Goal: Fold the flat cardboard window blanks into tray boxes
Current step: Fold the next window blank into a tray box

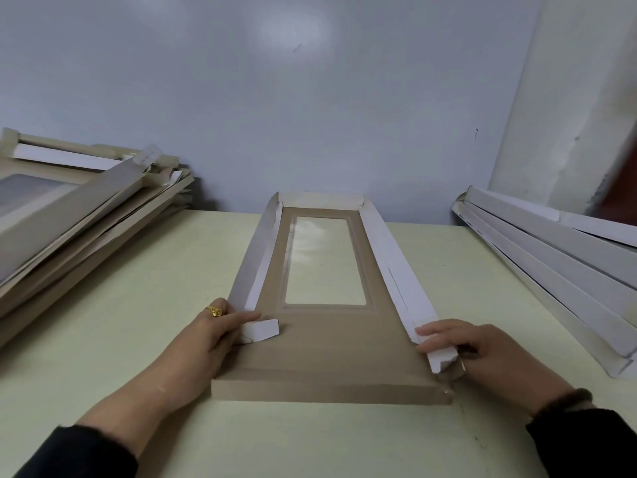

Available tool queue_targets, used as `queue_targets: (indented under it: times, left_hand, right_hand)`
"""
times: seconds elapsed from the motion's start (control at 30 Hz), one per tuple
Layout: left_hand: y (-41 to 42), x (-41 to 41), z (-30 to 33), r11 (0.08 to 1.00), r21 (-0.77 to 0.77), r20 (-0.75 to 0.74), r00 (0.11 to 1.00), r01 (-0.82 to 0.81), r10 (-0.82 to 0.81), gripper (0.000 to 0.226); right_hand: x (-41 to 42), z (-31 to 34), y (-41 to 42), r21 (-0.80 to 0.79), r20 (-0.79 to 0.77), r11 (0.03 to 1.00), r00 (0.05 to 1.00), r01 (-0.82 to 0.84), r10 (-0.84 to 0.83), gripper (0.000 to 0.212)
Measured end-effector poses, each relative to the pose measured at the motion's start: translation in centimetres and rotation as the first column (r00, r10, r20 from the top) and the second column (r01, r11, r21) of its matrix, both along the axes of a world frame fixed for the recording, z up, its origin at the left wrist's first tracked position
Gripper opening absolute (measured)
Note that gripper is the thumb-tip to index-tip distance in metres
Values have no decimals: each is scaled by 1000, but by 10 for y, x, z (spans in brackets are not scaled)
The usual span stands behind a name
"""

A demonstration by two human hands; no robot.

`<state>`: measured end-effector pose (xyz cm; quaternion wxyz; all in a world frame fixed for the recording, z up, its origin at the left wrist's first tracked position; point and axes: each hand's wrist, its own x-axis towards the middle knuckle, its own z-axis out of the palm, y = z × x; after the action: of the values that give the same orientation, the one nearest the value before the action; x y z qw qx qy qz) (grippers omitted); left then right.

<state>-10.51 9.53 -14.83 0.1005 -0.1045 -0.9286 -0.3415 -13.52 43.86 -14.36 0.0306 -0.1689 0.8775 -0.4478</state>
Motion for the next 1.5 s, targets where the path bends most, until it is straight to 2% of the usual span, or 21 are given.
queue_targets:
  times: [0.07,0.13,0.23,0.4,0.5,0.57,0.67,0.8,0.87,0.97,1.03,1.1,1.23,1.4,1.5]
  left_hand:
    - [0,0,0,1000,28,16,1000,-9,9,41]
    - [0,1,0,998,61,31,999,-16,14,40]
    - [0,2,1,996,90,41,999,-17,13,40]
    - [-2,1,0,994,107,31,1000,-7,4,41]
    - [-1,1,-1,993,119,-4,1000,-13,14,42]
    - [-1,2,-1,989,145,-16,999,-27,29,43]
    - [0,2,-2,984,177,-18,999,-34,38,44]
    - [-1,3,-2,975,220,-52,997,-42,54,39]
    - [-3,3,-1,974,223,-53,997,-44,57,33]
    - [-2,4,0,984,170,-68,995,-54,67,27]
    - [-2,5,0,986,150,-75,994,-71,82,22]
    - [-4,5,0,987,140,-76,993,-82,93,25]
    - [-8,6,2,984,156,-61,994,-84,95,38]
    - [-16,13,12,985,173,71,997,1,-13,63]
    - [-21,18,15,980,191,142,986,58,-86,70]
  right_hand:
    - [2,2,5,-112,57,994,998,2,4,45]
    - [3,2,9,-198,94,980,996,32,-13,32]
    - [0,0,12,-234,126,968,990,94,-66,14]
    - [-1,-3,1,-309,70,927,977,212,-200,13]
    - [4,-6,-18,-125,-214,967,946,221,-244,20]
    - [7,-7,-30,84,-428,971,888,223,-167,23]
    - [7,-8,-37,293,-576,929,817,226,-17,19]
    - [10,0,-35,419,-595,870,802,259,48,21]
    - [12,5,-30,490,-583,833,807,258,93,29]
    - [12,9,-16,518,-495,839,858,165,137,70]
    - [15,7,-8,540,-339,841,925,43,170,90]
    - [17,3,-4,541,-213,838,954,-63,209,85]
    - [16,4,-5,480,-198,874,961,-78,195,79]
    - [11,-5,-14,401,-370,915,920,32,130,68]
    - [9,-9,-17,346,-438,934,896,93,73,62]
